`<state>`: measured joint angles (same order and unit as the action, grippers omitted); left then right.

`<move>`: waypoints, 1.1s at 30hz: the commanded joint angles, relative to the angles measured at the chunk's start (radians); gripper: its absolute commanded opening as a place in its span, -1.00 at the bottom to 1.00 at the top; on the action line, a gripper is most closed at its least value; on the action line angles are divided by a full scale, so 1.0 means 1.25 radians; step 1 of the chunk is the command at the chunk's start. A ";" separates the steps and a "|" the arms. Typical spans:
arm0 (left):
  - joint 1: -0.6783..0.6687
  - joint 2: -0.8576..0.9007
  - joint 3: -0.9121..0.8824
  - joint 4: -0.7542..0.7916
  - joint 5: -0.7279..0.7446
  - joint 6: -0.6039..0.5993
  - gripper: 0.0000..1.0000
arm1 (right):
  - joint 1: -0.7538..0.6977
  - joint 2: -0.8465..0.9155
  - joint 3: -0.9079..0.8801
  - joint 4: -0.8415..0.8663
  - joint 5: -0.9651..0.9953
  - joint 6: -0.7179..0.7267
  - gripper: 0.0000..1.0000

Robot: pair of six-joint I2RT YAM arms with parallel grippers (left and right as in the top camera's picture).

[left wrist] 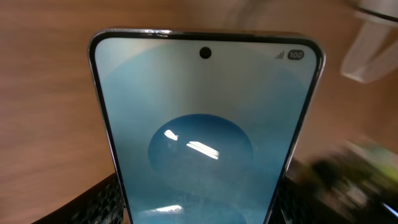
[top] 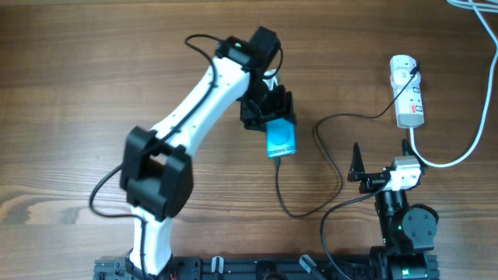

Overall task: Plug charger to phone and switch on socket
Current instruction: 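Lift the phone upright with the left gripper and raise it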

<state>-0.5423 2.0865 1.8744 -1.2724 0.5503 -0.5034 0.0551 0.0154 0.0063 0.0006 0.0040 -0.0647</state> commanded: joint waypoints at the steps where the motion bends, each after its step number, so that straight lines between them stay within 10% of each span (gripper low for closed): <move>1: 0.046 -0.089 0.024 0.001 0.331 -0.005 0.41 | -0.003 -0.009 -0.001 0.005 0.003 0.012 0.99; 12: 0.204 -0.108 0.024 0.003 0.811 -0.006 0.41 | -0.003 -0.009 -0.001 0.005 0.003 0.012 1.00; 19: 0.281 -0.108 0.024 -0.003 0.821 -0.161 0.40 | -0.003 -0.009 -0.001 0.005 0.002 0.012 1.00; 33: 0.307 -0.109 0.024 -0.039 0.822 -0.169 0.42 | -0.003 -0.009 -0.001 0.005 0.003 0.012 1.00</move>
<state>-0.1612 1.9789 1.8828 -1.3159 1.5211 -0.7078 0.0551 0.0154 0.0063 0.0006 0.0040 -0.0647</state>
